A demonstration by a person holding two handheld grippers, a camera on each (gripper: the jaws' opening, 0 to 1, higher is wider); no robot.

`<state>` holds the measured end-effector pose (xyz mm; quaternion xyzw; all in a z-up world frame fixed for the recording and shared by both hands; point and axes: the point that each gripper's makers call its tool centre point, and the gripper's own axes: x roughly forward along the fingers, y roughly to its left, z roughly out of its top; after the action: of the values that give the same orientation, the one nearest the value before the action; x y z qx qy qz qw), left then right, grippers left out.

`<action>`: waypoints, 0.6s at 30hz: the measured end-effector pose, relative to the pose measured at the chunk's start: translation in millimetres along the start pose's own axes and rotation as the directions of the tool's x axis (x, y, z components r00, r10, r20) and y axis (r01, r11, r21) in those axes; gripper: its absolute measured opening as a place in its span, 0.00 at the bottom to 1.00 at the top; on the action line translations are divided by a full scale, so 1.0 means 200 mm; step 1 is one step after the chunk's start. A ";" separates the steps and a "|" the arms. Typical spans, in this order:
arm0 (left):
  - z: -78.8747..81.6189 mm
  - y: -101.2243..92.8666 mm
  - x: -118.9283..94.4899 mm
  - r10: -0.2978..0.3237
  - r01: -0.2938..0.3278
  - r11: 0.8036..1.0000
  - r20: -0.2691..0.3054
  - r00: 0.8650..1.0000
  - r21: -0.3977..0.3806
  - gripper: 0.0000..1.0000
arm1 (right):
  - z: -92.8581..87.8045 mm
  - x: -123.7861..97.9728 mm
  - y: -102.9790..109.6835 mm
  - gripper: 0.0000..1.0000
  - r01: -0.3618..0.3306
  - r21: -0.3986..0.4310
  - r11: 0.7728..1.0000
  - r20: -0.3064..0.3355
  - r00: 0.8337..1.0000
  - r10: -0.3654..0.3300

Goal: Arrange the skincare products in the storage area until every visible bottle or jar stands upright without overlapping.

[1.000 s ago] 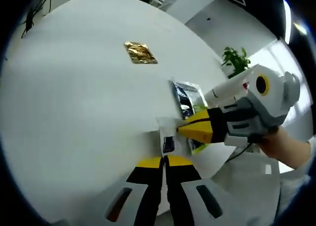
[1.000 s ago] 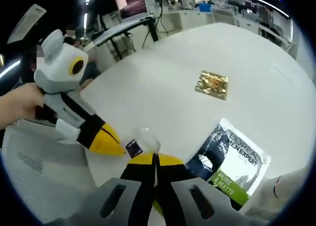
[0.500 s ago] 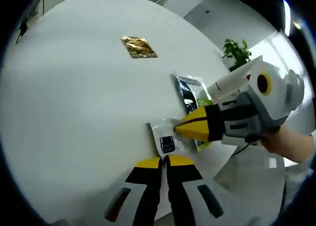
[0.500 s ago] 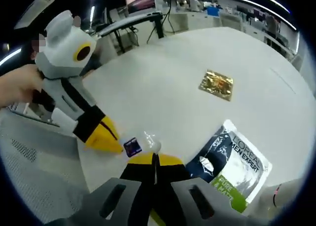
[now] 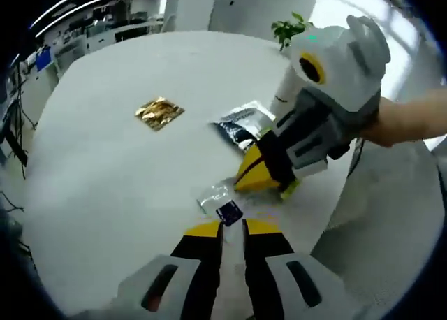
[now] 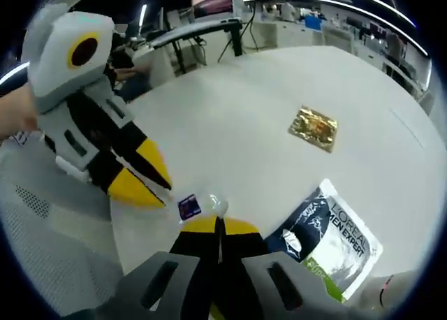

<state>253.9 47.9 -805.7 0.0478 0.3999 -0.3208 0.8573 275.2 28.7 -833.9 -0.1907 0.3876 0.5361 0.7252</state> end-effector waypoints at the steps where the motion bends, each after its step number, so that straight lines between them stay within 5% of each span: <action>1: 0.02 -0.02 0.02 -0.014 0.014 0.998 0.011 1.000 0.055 0.15 | 0.00 0.00 0.00 0.01 -0.002 -0.003 1.000 0.000 1.000 0.002; 3: 0.04 -0.03 0.07 -0.011 0.009 0.990 0.009 1.000 0.139 0.13 | 0.00 0.00 0.00 0.01 -0.007 -0.005 1.000 -0.001 1.000 0.007; 8: 0.01 -0.01 0.14 0.014 -0.005 0.984 -0.048 0.999 0.180 0.15 | 0.00 0.00 0.00 0.01 -0.006 -0.014 1.000 -0.005 1.000 0.006; 10: -0.05 0.00 0.15 0.033 -0.007 0.979 -0.123 0.992 0.201 0.16 | 0.00 0.00 0.00 0.01 -0.006 -0.014 1.000 -0.005 1.000 0.006; 12: -0.02 0.01 0.15 0.039 -0.023 0.980 -0.077 0.996 0.198 0.16 | 0.00 0.00 0.00 0.01 -0.007 -0.013 1.000 -0.005 1.000 0.007; 18: -0.02 0.02 0.15 0.054 -0.037 0.977 -0.076 0.996 0.209 0.16 | 0.03 -0.01 -0.01 0.04 0.001 -0.059 0.998 0.032 0.999 0.001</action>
<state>266.8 36.6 -830.6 0.1592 0.3974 -0.3387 0.8378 278.8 30.6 -829.8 -0.2032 0.3598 0.5505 0.7254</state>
